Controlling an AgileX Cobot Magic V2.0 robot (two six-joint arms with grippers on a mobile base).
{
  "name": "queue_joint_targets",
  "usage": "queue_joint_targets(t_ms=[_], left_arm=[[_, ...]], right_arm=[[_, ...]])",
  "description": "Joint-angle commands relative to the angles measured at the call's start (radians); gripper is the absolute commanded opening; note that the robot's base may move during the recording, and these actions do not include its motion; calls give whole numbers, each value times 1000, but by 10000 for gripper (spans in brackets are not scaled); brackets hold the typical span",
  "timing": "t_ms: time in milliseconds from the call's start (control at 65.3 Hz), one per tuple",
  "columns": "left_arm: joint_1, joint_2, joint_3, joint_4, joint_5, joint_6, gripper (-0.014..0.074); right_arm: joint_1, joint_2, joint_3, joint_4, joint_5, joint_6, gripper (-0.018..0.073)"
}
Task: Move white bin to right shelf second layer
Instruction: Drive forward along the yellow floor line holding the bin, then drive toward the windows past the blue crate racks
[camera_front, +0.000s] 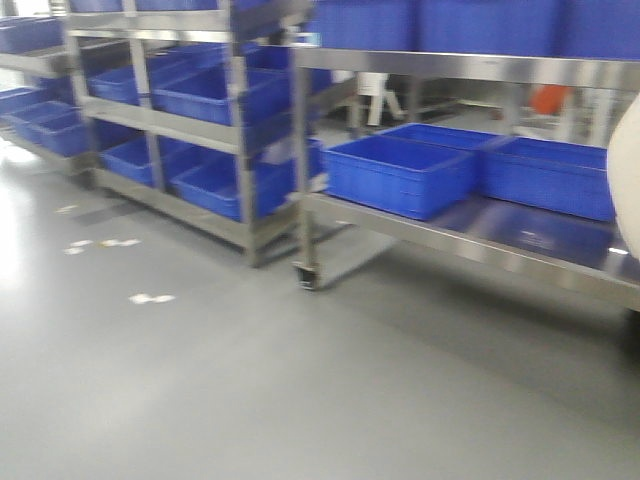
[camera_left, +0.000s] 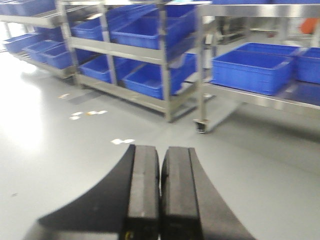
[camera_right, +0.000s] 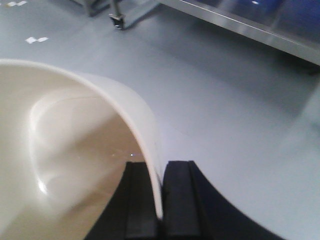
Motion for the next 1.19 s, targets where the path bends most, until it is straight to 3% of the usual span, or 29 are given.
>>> queue_joint_targets(t_ms=[0, 1179], left_arm=[[-4, -16, 37, -6, -85, -5, 85], [-4, -16, 37, -6, -85, -5, 85]], right_arm=[[-4, 3, -31, 0, -92, 4, 76], [-4, 3, -31, 0, -92, 4, 76]])
